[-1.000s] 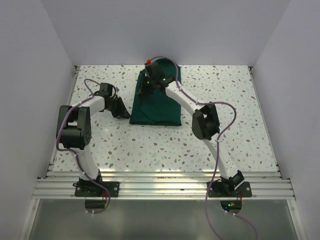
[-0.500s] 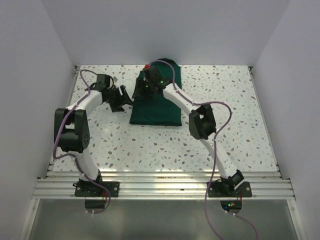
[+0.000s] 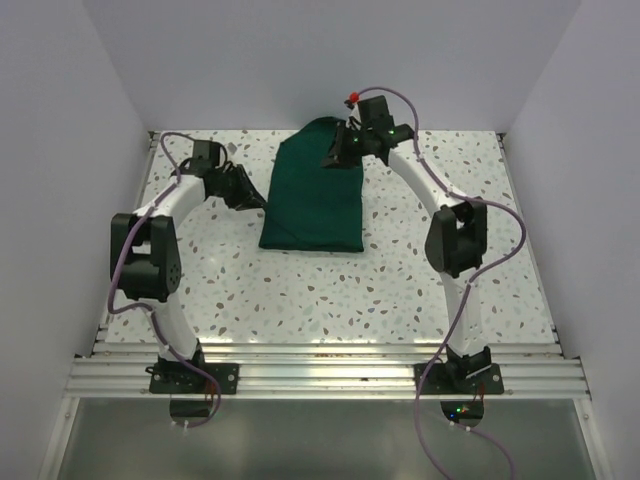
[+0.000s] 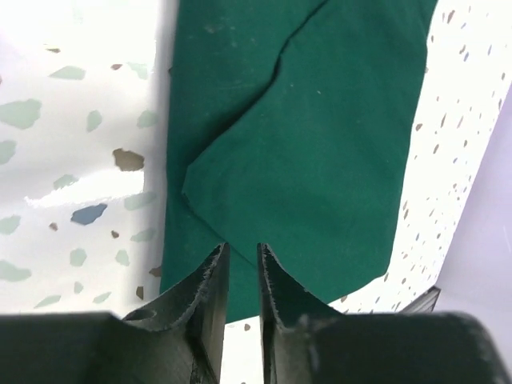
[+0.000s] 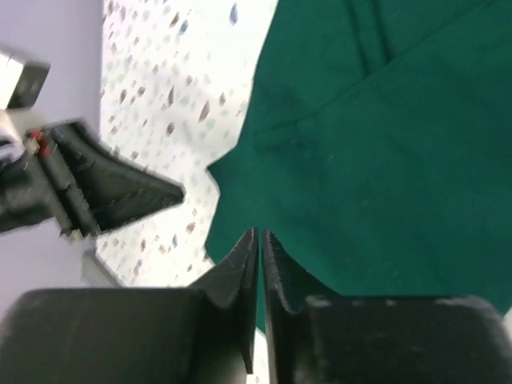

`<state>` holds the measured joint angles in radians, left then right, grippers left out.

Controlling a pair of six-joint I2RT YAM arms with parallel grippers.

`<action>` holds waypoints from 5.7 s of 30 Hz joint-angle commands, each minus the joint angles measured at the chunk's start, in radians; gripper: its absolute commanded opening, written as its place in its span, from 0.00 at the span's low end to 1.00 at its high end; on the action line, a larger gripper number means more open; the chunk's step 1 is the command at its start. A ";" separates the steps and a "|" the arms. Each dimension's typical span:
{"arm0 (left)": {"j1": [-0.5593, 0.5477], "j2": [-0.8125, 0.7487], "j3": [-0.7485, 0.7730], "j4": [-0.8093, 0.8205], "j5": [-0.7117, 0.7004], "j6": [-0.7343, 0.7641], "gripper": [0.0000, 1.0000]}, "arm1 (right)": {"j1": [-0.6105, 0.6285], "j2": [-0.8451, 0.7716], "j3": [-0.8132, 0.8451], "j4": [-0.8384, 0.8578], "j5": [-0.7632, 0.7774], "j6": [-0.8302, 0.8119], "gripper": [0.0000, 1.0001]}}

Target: Prepare the surgical pack

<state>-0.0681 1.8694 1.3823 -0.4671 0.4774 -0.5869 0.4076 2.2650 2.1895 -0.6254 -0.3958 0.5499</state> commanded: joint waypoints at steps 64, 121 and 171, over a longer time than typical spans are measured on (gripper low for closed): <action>0.002 0.243 0.176 0.427 0.230 -0.016 0.14 | -0.185 -0.044 -0.386 0.342 -0.356 0.067 0.07; 0.005 0.263 0.076 0.211 0.170 -0.019 0.04 | -0.211 -0.058 -0.540 0.198 -0.359 -0.064 0.02; 0.016 0.655 0.417 0.792 0.268 -0.522 0.24 | -0.254 0.434 0.025 0.621 -0.362 0.410 0.10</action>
<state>-0.0502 2.4645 1.7187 0.2680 0.7582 -1.0573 0.1524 2.6297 2.1170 -0.0528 -0.7753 0.8955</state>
